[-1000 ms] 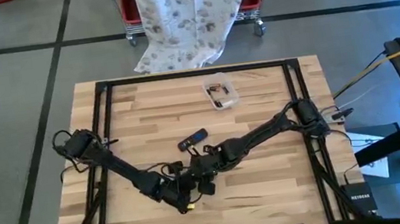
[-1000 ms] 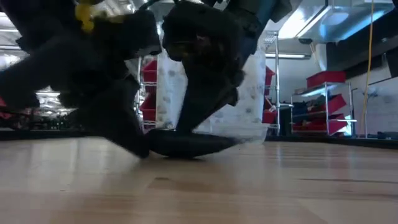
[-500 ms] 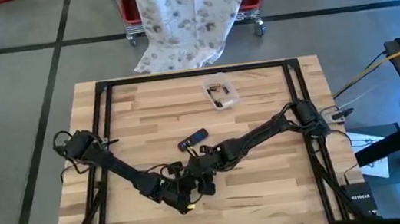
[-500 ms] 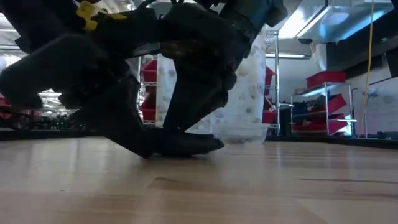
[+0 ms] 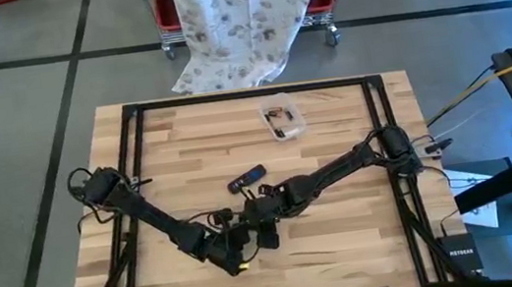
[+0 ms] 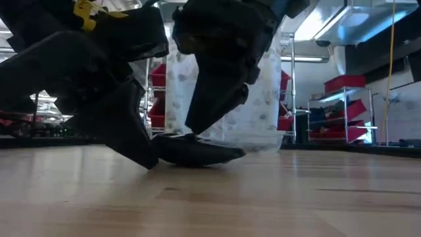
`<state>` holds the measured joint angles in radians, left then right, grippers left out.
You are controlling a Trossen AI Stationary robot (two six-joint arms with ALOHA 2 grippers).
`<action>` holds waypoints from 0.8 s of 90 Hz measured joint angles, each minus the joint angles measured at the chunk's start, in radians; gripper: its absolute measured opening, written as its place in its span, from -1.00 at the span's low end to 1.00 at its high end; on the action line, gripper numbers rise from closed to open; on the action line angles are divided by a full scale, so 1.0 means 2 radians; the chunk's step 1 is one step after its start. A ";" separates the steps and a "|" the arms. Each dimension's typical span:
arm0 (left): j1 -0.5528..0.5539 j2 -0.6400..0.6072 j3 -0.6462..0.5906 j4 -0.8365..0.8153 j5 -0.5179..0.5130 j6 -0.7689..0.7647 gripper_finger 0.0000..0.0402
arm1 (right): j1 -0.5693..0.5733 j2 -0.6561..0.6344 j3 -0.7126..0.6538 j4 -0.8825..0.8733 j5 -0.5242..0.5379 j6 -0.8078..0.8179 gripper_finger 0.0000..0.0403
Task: Insert battery
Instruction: Insert the white battery into the wireless mouse
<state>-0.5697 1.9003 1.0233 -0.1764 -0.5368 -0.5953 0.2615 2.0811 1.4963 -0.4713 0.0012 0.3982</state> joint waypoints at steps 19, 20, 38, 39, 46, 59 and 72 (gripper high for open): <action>0.000 0.000 0.000 -0.001 0.000 -0.003 -0.99 | 0.000 -0.010 0.000 0.004 0.019 -0.007 -0.29; 0.000 0.000 0.000 -0.001 0.000 -0.003 -0.99 | 0.000 -0.010 0.000 0.005 0.021 -0.007 -0.29; 0.000 0.000 0.000 -0.018 -0.001 -0.013 -0.99 | 0.000 -0.010 0.000 0.004 0.024 -0.007 -0.64; 0.000 0.000 0.001 -0.019 -0.002 -0.015 -0.99 | 0.000 -0.010 0.000 0.004 0.024 -0.008 -0.67; 0.000 -0.001 0.001 -0.034 -0.003 -0.027 -0.99 | 0.000 -0.010 -0.003 0.002 0.023 -0.012 -0.88; -0.005 -0.011 0.005 -0.111 -0.011 -0.057 -0.99 | 0.000 -0.010 -0.003 -0.001 0.015 -0.016 -0.95; -0.018 -0.031 0.003 -0.230 -0.040 -0.117 -0.99 | 0.001 -0.010 -0.013 0.001 0.009 -0.016 -0.99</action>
<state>-0.6049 1.8376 1.0290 -0.6362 -0.6158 -0.8288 0.2626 2.0621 1.4709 -0.4697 0.0196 0.3666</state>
